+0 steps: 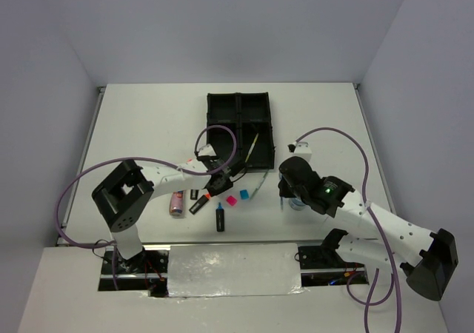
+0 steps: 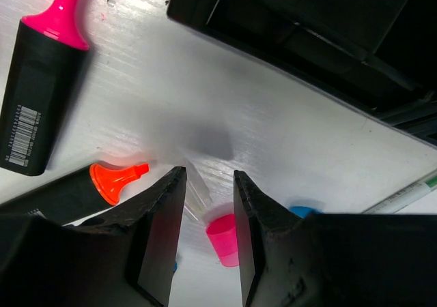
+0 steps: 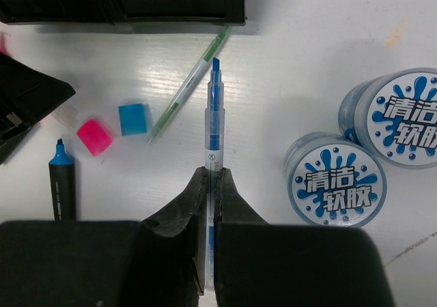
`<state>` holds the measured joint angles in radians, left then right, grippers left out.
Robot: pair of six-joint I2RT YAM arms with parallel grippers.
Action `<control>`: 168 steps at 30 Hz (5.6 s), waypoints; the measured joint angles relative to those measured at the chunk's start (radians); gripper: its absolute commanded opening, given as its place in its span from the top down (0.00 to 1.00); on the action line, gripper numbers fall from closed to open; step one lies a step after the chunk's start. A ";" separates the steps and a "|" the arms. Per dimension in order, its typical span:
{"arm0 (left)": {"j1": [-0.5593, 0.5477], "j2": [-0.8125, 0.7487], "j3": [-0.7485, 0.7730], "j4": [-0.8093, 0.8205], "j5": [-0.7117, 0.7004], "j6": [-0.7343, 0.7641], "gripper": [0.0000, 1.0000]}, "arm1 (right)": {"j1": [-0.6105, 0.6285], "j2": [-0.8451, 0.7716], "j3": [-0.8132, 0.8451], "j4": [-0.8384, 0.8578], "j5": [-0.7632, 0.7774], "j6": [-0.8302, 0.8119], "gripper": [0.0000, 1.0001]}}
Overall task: Sort the stationery into containers
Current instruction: Close the pen cap on the pen.
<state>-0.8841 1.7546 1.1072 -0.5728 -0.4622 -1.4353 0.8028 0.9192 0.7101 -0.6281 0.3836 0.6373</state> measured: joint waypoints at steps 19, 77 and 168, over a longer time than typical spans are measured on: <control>0.000 0.017 -0.025 0.070 0.049 0.026 0.63 | 0.000 0.002 -0.011 0.006 -0.005 -0.003 1.00; -0.003 -0.864 -0.507 0.941 0.264 0.645 1.00 | 0.232 -0.107 -0.383 1.017 -0.349 0.007 1.00; -0.008 -0.941 -0.483 0.941 0.367 0.704 0.92 | 0.306 -0.045 -0.100 0.983 -0.208 -0.322 1.00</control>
<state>-0.8925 0.8135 0.6239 0.3687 -0.0948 -0.7315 1.1084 0.8742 0.6098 0.3550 0.1757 0.3149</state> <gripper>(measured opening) 0.201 0.038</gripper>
